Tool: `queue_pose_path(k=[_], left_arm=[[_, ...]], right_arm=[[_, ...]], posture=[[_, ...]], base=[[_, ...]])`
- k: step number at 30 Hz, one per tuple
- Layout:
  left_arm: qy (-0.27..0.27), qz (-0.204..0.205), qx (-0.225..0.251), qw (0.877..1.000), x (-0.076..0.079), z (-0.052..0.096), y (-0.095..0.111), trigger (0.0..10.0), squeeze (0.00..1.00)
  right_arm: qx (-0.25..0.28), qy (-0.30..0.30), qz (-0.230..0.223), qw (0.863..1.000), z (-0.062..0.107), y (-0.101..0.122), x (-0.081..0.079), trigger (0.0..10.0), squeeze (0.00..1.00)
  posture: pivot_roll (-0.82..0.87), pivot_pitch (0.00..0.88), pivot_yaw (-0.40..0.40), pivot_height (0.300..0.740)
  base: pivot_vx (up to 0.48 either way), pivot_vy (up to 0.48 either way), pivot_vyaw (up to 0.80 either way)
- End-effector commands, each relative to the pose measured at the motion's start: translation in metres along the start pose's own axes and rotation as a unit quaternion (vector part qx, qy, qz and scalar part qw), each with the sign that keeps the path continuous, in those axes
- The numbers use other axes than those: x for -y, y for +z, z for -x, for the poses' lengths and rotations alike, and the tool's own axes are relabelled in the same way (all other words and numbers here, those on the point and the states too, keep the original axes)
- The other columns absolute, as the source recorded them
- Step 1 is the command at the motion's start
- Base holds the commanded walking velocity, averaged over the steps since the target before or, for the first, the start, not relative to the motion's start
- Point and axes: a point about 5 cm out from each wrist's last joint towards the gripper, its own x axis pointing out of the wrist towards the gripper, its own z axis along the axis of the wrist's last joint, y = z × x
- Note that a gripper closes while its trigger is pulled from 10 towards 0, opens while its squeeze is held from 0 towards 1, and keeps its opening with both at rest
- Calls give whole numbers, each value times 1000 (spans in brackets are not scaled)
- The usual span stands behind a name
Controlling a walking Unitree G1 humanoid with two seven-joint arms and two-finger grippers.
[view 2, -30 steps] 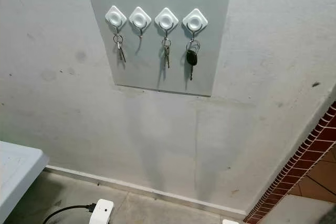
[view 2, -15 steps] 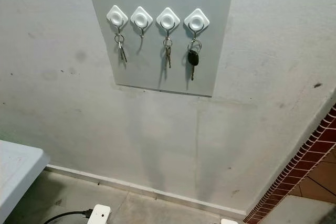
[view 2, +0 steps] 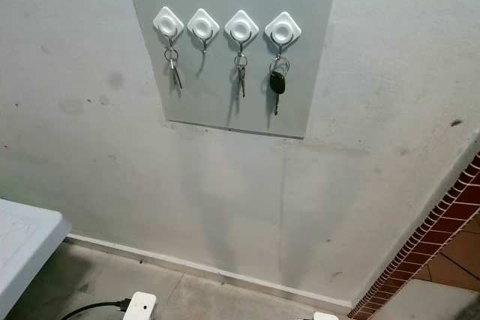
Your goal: Hang keys on a hook
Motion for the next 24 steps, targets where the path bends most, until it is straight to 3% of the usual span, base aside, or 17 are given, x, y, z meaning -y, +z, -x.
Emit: queue_pose_path(k=[1, 24], left_arm=[[14, 0, -7, 1000, -7, 2, -4, 10000, 0], [22, 5, -18, 1000, -12, 4, -11, 10000, 0]], right_arm=[[-8, 1, -1, 1000, 0, -2, -2, 10000, 0], [-11, -1, -1, 1000, 0, -3, 0, 10000, 0]], posture=[[22, 0, 70, 736], [22, 0, 71, 736]], base=[[0, 0, 0], [0, 0, 0]])
